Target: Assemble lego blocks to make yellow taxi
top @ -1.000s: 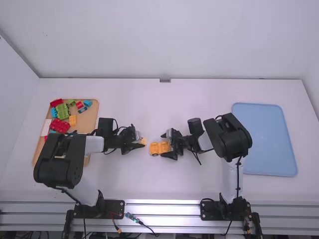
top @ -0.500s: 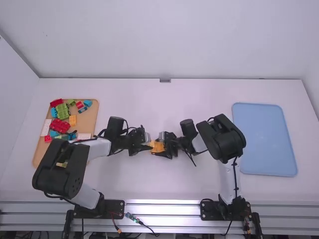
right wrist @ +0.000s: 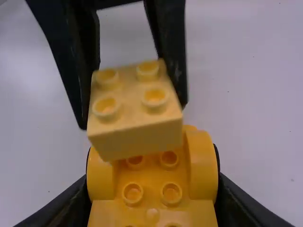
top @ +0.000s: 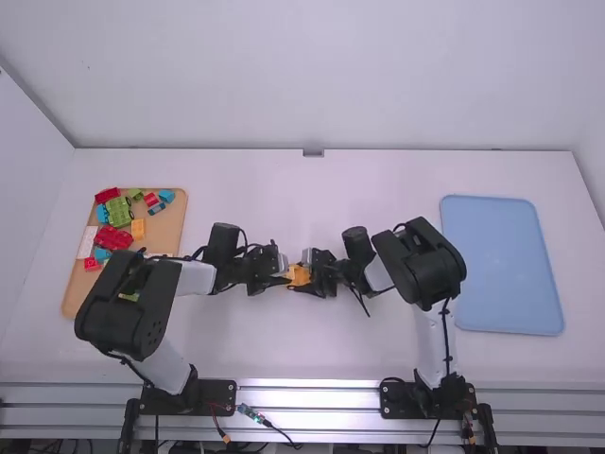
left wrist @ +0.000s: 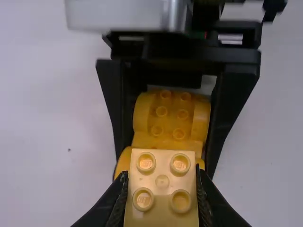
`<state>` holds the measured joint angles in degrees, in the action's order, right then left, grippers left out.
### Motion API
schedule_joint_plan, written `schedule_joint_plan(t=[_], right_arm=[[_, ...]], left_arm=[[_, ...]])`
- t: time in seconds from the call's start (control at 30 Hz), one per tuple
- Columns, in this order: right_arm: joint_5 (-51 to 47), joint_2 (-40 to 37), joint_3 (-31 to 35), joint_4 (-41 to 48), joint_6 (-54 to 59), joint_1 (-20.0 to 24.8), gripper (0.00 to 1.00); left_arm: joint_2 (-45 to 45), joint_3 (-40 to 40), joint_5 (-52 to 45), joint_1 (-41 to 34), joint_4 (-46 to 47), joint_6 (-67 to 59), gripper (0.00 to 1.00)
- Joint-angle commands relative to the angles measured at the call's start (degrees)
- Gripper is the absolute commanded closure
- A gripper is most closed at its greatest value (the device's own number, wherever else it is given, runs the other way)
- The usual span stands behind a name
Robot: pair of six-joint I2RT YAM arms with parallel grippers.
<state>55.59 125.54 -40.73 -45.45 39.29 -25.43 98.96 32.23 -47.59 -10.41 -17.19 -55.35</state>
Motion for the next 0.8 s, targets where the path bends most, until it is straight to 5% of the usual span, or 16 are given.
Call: schedule_joint_plan(t=[0.0, 0.77], right_arm=[[-1.1, 1.3, 1.0, 0.9, -0.1, 0.3, 0.49], [3.1, 1.3, 0.2, 6.1, 7.0, 1.0, 0.52]], left_arm=[[1.7, 1.5, -1.7, -0.9, 0.7, -0.7, 0.98], [3.3, 3.7, -4.3, -3.9, 4.3, -6.2, 0.98]])
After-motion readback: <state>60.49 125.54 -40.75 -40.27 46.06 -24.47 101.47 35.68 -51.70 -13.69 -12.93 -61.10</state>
